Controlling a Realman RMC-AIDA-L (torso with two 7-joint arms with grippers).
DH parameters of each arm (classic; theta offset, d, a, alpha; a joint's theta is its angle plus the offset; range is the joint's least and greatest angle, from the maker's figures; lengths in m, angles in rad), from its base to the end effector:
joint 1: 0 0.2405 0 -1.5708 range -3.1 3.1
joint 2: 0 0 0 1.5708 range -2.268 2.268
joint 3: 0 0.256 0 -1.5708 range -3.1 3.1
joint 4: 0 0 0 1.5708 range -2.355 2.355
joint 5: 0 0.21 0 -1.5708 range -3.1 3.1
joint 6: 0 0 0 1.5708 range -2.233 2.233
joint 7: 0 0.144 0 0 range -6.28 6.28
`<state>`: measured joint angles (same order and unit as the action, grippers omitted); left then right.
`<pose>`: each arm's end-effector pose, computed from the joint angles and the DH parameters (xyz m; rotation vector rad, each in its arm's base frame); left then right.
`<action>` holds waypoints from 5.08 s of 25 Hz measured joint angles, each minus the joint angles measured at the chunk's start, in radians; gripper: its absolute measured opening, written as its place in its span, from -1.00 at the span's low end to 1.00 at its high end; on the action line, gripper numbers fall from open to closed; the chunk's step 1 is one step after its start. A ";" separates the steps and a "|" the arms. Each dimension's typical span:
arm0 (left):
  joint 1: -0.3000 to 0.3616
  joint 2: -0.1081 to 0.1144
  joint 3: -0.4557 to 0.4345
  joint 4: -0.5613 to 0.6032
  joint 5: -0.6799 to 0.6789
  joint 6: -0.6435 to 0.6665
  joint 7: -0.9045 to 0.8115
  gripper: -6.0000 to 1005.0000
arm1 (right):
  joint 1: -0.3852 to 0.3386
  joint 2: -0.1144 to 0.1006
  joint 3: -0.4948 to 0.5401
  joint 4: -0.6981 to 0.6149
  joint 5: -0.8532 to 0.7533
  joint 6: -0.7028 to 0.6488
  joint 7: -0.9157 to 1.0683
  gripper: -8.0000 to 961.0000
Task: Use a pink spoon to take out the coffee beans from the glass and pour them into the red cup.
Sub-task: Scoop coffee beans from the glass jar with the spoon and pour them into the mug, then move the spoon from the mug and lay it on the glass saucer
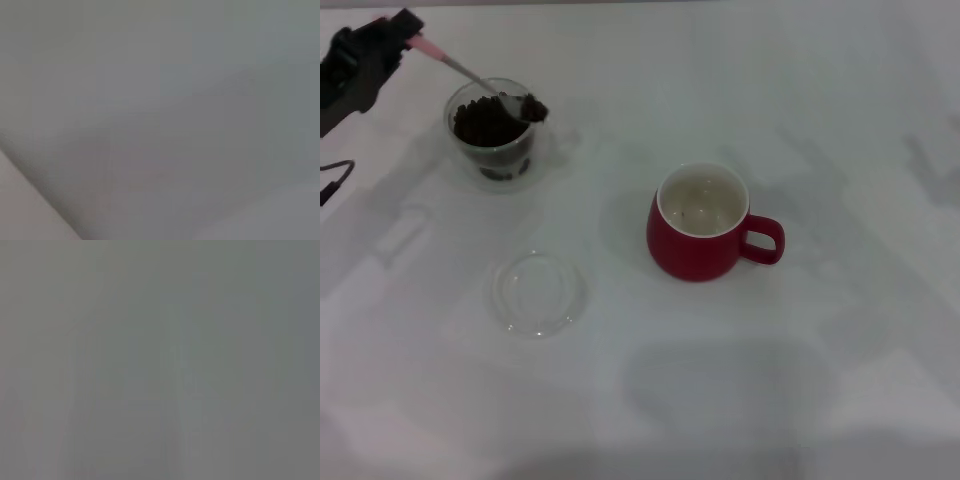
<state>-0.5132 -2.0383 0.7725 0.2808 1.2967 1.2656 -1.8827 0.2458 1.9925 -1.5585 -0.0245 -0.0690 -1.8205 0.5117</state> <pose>-0.2911 0.3576 0.0054 -1.7671 -1.6844 -1.4175 0.3398 0.2332 0.0586 -1.5913 0.3325 1.1458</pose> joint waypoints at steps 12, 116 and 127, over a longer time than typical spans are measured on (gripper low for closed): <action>-0.125 -0.009 0.011 -0.002 0.160 0.071 -0.028 -0.72 | 0.004 0.000 0.000 -0.003 0.000 -0.004 -0.005 0.54; 0.187 -0.021 0.173 0.309 0.259 0.138 0.145 -0.72 | -0.048 0.012 -0.026 0.009 0.000 -0.052 0.028 0.53; 0.188 -0.025 0.179 0.269 0.265 0.105 0.172 -0.72 | -0.050 0.014 -0.037 0.009 0.000 -0.052 0.030 0.53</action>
<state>-0.3253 -2.0632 0.9516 0.5496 1.5617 1.3702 -1.7109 0.1960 2.0064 -1.5952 -0.0156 -0.0690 -1.8729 0.5413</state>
